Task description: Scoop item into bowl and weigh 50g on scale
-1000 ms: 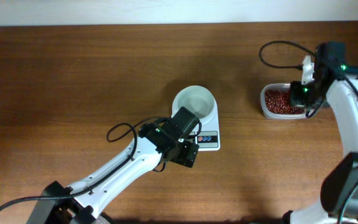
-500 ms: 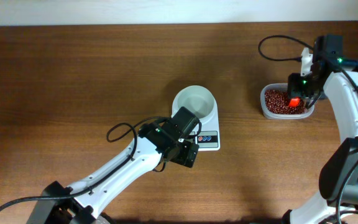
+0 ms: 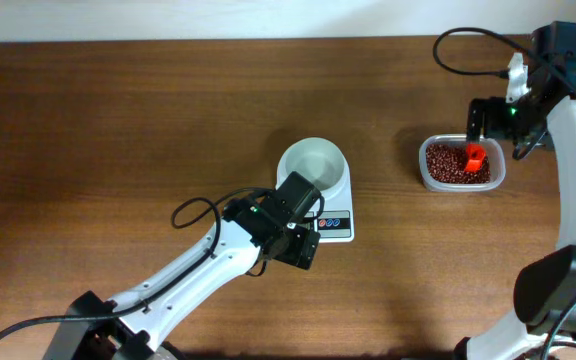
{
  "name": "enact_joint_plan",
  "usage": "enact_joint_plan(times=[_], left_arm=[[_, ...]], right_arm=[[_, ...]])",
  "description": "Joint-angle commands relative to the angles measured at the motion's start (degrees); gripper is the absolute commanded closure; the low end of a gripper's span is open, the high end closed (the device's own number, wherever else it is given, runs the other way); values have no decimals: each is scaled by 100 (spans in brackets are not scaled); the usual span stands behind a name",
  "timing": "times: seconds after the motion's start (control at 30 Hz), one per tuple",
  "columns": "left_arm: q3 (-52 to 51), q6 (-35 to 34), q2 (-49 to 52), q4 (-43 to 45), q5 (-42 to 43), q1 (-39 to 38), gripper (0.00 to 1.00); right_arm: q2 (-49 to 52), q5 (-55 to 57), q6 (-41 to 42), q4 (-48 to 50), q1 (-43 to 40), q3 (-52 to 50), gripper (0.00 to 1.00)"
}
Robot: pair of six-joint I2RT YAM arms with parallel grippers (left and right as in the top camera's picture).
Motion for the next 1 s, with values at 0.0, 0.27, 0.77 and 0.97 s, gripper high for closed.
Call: enact_joint_plan(times=[0.0, 0.27, 0.77, 0.97], left_arm=[[-22, 9, -57, -2, -46, -17, 1], [-22, 9, -57, -2, -46, -17, 1], [-22, 9, -57, -2, -46, -17, 1], [-22, 9, -57, -2, -46, -17, 1]], right_arm=[[-92, 83, 111, 267, -81, -122, 0], [-291, 72, 323, -85, -92, -387, 19], [-289, 66, 326, 2135, 179, -2345, 56], [-289, -127, 323, 2138, 179, -2345, 56]])
